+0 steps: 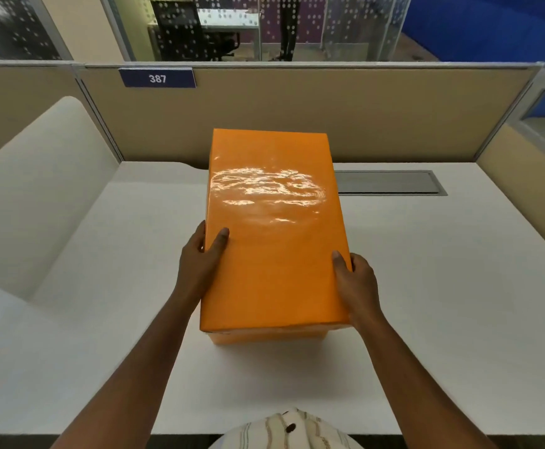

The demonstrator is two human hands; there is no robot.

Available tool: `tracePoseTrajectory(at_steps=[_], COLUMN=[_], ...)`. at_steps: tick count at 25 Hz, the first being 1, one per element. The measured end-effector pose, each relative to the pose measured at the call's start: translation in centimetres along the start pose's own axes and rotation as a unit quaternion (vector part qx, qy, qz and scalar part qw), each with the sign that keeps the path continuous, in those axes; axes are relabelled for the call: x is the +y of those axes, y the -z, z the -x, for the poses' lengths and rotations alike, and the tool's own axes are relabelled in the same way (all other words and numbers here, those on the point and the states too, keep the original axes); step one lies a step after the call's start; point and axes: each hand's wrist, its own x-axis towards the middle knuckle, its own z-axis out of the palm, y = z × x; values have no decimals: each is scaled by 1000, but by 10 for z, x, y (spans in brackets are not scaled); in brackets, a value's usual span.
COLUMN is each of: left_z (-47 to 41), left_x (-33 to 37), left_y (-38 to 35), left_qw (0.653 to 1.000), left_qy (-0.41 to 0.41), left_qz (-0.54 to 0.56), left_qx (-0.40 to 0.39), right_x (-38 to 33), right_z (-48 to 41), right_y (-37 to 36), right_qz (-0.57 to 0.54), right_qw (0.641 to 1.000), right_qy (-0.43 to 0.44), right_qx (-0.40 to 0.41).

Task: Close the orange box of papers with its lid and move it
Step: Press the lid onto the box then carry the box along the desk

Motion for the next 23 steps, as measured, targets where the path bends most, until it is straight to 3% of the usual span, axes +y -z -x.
tracePoseTrajectory(at_steps=[7, 23], left_z=[-2, -36], left_x=[-21, -31], left_y=[5, 1], left_qw=[998, 998], left_qy=[58, 42], left_qz=[-10, 9], left_qx=[-24, -42], right_x=[10, 0], right_z=[7, -12], right_y=[-16, -42], right_qz=[7, 106], right_qw=[1000, 992], right_qy=[15, 26], right_qx=[22, 61])
